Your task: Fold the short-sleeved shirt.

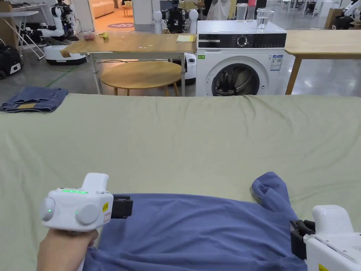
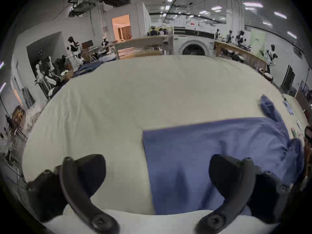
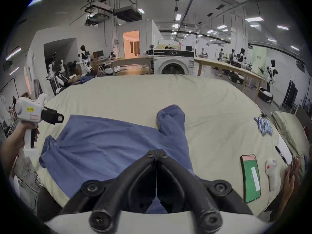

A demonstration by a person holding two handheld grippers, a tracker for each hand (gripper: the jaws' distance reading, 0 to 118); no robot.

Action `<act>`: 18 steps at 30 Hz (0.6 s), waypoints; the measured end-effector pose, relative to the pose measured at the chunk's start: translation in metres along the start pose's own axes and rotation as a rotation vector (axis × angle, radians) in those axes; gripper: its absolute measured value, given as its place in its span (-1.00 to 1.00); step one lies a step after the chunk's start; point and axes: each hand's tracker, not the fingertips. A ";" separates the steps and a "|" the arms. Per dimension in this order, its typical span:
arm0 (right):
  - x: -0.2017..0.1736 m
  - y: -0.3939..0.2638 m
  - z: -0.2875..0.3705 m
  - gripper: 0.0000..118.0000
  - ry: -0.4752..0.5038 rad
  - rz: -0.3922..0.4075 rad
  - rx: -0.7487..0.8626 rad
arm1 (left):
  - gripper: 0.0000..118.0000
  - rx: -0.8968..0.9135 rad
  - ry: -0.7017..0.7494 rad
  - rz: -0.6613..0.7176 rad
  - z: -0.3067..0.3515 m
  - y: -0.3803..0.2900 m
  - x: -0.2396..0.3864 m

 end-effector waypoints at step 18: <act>0.079 0.070 -0.152 0.96 0.025 -0.053 -0.269 | -1.00 -0.125 -0.079 -0.099 -0.036 0.040 0.013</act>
